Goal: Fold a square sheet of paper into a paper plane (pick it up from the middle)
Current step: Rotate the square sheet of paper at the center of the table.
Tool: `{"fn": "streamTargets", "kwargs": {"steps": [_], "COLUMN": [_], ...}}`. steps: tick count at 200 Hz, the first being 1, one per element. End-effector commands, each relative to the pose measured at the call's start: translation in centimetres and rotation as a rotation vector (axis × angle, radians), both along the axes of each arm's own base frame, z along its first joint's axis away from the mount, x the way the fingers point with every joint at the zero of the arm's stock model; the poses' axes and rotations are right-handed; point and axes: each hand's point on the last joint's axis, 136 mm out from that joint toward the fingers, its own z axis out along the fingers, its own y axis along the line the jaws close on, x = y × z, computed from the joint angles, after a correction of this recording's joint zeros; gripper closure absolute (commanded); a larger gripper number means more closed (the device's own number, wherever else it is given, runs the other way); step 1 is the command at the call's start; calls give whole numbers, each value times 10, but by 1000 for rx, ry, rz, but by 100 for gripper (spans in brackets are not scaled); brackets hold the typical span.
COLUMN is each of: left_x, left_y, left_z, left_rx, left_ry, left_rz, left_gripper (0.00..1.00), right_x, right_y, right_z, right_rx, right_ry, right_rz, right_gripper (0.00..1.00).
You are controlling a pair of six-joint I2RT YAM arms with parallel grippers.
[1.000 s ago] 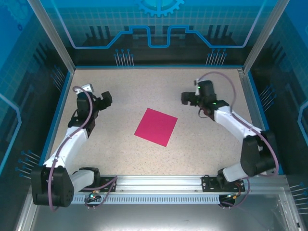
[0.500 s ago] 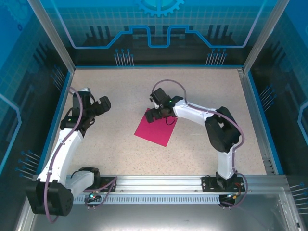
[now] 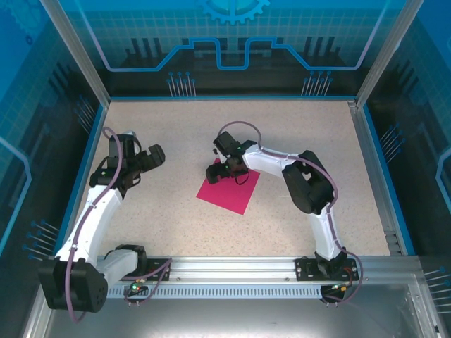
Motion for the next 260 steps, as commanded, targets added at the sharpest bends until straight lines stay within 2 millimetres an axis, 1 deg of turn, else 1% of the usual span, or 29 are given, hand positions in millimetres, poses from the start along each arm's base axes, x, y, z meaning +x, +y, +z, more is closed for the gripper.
{"fn": "streamTargets", "kwargs": {"steps": [1, 20, 35, 47, 68, 83, 94, 105, 118, 129, 147, 159, 178, 191, 221, 260], "left_x": [1, 1, 1, 2, 2, 2, 2, 2, 2, 2, 1, -1, -2, -3, -3, -2], "left_y": [-5, -5, -5, -6, -7, -7, -8, -9, -11, -11, -12, -12, -13, -13, -14, -14], "left_z": [9, 9, 8, 8, 8, 7, 6, 7, 6, 7, 6, 6, 3, 2, 2, -1], "left_rx": [-1, -6, -8, -13, -19, -24, -28, -36, -45, -50, -53, -55, -59, -59, -62, -64], "left_ry": [-6, -4, -3, -1, 1, 3, 3, 1, 3, 2, 7, 10, 16, 20, 21, 30], "left_rz": [-28, -26, -26, -25, -27, -26, -27, -28, -35, -36, -38, -39, -39, -41, -47, -47], "left_gripper": [2, 1, 1, 1, 1, 2, 2, 2, 2, 1, 2, 2, 2, 1, 2, 2], "right_x": [-5, -14, -25, -39, -69, -88, -98, -99, -94, -88, -84, -83, -79, -76, -71, -73], "right_y": [-33, -66, -95, -120, -160, -180, -187, -188, -188, -183, -178, -172, -158, -152, -153, -154], "right_z": [-19, -29, -31, -33, -29, -23, -18, -9, 5, 18, 28, 27, 19, 14, 4, -10], "right_rx": [-41, -86, -113, -157, -248, -290, -297, -288, -282, -267, -262, -251, -220, -214, -254, -284], "right_ry": [101, 134, 156, 177, 196, 197, 199, 187, 159, 138, 138, 149, 170, 188, 202, 239], "right_rz": [-107, -184, -249, -297, -364, -406, -430, -437, -432, -417, -410, -423, -425, -433, -444, -460], "right_gripper": [2, 2, 2, 1, 1, 1, 1, 1, 1, 1, 1, 1, 0, 1, 1, 1]}}
